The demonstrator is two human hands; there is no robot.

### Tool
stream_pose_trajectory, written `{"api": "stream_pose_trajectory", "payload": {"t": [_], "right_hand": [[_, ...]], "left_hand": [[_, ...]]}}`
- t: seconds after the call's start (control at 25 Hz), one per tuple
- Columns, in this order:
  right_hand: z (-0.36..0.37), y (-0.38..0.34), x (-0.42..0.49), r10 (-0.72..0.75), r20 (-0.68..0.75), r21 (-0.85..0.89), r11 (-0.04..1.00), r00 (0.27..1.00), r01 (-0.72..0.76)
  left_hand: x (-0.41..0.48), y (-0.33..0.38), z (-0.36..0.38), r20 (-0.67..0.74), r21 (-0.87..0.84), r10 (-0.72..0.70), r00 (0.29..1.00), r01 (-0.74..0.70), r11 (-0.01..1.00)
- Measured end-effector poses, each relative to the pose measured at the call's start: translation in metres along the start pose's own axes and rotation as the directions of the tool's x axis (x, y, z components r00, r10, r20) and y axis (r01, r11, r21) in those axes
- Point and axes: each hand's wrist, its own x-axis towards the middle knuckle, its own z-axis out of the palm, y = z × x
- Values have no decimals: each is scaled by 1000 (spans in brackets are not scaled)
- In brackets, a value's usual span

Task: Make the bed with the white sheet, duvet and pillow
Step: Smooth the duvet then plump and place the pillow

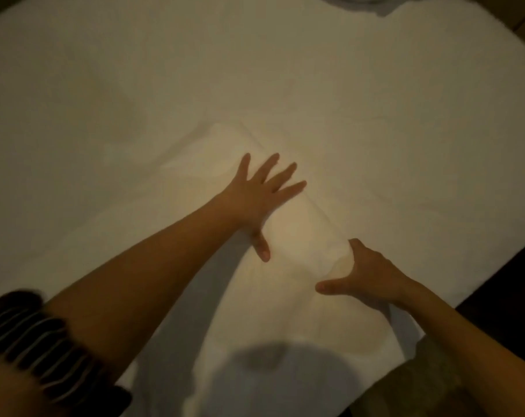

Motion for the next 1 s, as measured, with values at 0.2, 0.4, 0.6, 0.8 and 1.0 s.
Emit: {"api": "stream_pose_trajectory", "payload": {"t": [0.2,0.4,0.6,0.8,1.0], "right_hand": [[4,-2,3,39,31,121,992,999,-43],[16,-27,-27,75,-199,77,995,977,-61],[67,-82,-117,-110,-510,-243,970,853,-21],[138,-147,-200,-326,-583,-462,886,744,27],[182,-211,-281,-466,-526,-586,805,711,93]], "left_hand": [[31,-20,-22,-37,57,92,995,-89,994],[12,-21,-40,-36,134,-4,999,9,991],[-84,-16,-72,-55,289,33,998,-15,957],[-232,-36,-42,-155,272,113,981,-68,960],[-376,-41,-21,-262,139,-79,962,119,983]]}}
